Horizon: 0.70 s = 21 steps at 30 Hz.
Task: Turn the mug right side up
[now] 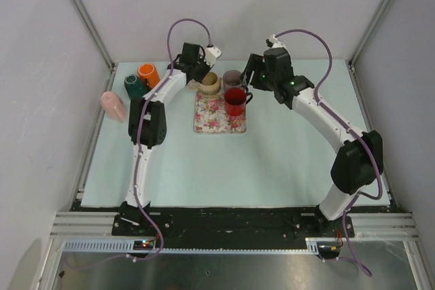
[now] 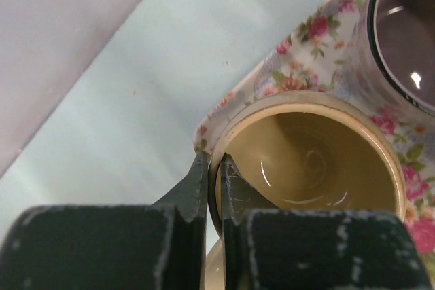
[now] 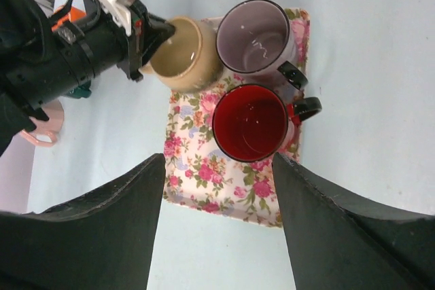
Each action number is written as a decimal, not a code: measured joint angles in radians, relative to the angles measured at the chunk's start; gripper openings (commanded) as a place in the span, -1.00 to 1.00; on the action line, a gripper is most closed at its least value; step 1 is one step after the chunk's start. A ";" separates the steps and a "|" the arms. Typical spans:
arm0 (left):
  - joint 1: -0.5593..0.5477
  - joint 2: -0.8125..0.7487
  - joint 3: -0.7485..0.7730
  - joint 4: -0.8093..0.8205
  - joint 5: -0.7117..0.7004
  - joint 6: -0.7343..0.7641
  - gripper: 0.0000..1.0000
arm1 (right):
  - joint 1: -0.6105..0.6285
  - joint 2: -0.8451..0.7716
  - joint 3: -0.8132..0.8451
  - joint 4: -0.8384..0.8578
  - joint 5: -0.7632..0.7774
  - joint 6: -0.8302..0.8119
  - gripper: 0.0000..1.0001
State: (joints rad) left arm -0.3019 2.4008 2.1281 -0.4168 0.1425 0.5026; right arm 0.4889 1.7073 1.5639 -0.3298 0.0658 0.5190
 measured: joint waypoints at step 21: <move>-0.003 0.108 0.160 0.026 -0.010 0.056 -0.37 | 0.100 0.055 -0.263 -0.003 -0.132 -0.038 -0.43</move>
State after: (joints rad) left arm -0.3054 2.5088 2.2883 -0.3908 0.1329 0.5587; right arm 0.5892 1.7622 1.3010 -0.3328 -0.0666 0.4812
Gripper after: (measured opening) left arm 0.213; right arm 0.367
